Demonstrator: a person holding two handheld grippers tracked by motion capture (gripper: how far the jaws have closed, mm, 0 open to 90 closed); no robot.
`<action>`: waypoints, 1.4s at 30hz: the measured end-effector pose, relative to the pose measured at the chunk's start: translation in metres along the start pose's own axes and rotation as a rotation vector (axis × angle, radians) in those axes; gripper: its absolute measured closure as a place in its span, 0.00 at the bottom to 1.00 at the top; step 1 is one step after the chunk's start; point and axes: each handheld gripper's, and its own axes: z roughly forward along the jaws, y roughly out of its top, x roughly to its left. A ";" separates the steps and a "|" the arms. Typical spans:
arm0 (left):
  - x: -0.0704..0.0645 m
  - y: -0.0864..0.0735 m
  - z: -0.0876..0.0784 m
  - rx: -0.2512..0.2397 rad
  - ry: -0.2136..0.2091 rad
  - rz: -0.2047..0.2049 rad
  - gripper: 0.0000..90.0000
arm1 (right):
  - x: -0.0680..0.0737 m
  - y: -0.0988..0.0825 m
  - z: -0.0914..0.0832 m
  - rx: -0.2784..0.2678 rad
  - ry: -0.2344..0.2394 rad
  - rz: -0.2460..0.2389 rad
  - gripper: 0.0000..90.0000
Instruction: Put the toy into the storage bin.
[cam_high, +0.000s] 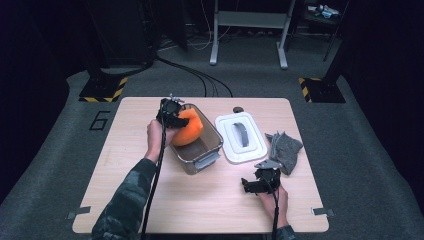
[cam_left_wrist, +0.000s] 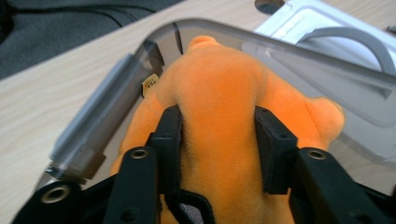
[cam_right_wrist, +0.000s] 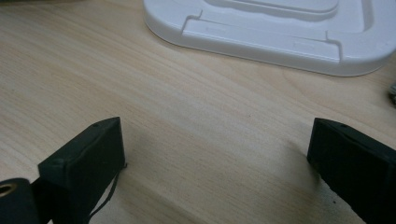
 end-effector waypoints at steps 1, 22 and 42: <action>-0.001 0.000 0.002 0.003 0.003 -0.004 0.62 | 0.000 0.000 0.000 0.000 -0.003 -0.001 0.04; -0.002 -0.007 -0.010 0.037 -0.062 -0.034 0.42 | 0.000 0.000 0.000 -0.001 -0.004 -0.002 0.04; 0.007 -0.017 -0.024 -0.026 -0.072 -0.073 0.23 | 0.000 0.000 0.000 0.000 -0.004 -0.002 0.04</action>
